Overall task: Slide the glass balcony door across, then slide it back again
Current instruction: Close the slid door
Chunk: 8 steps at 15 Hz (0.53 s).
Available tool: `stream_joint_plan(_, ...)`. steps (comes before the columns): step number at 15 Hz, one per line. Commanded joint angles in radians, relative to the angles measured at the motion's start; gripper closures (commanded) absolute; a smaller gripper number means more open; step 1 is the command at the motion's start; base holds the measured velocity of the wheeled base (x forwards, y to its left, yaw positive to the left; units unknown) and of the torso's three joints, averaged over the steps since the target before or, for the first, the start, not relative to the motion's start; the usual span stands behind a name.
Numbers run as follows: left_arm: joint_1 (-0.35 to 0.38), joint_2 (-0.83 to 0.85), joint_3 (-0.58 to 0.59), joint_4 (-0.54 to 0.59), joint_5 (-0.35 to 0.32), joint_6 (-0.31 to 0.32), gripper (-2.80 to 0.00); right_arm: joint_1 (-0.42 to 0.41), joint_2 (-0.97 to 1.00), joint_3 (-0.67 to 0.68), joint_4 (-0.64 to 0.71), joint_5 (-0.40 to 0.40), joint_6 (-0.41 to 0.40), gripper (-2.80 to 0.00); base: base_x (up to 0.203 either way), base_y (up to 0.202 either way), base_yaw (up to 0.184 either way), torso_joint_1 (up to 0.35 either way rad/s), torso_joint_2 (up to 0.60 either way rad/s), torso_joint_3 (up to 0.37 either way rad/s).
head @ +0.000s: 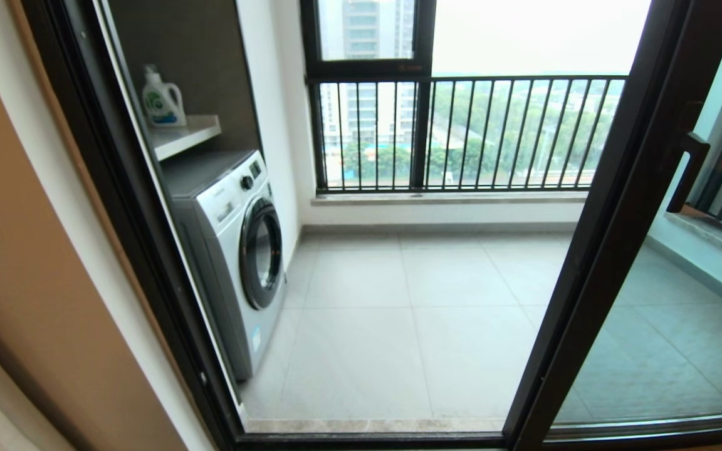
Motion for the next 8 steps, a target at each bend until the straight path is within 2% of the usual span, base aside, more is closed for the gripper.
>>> stream_joint_plan(1, 0.0, 0.002, 0.0, 0.001, 0.001, -0.001, 0.0, 0.028, 0.064, -0.041, -0.002, -0.001, -0.001, 0.0, 0.0, 0.0, 0.0, 0.0, 0.0, 0.0)
stream_joint_plan(4, 0.0, 0.002, 0.0, 0.001, 0.001, -0.001, 0.0, 0.084, 0.08, -0.053, -0.002, -0.006, -0.002, 0.0, 0.0, 0.0, 0.0, 0.0, 0.0, 0.0)
stream_joint_plan(8, 0.0, 0.002, 0.0, 0.001, 0.001, -0.001, 0.0, 0.15, 0.102, -0.083, -0.003, -0.057, -0.003, 0.0, 0.0, 0.0, 0.0, 0.0, 0.0, 0.0)
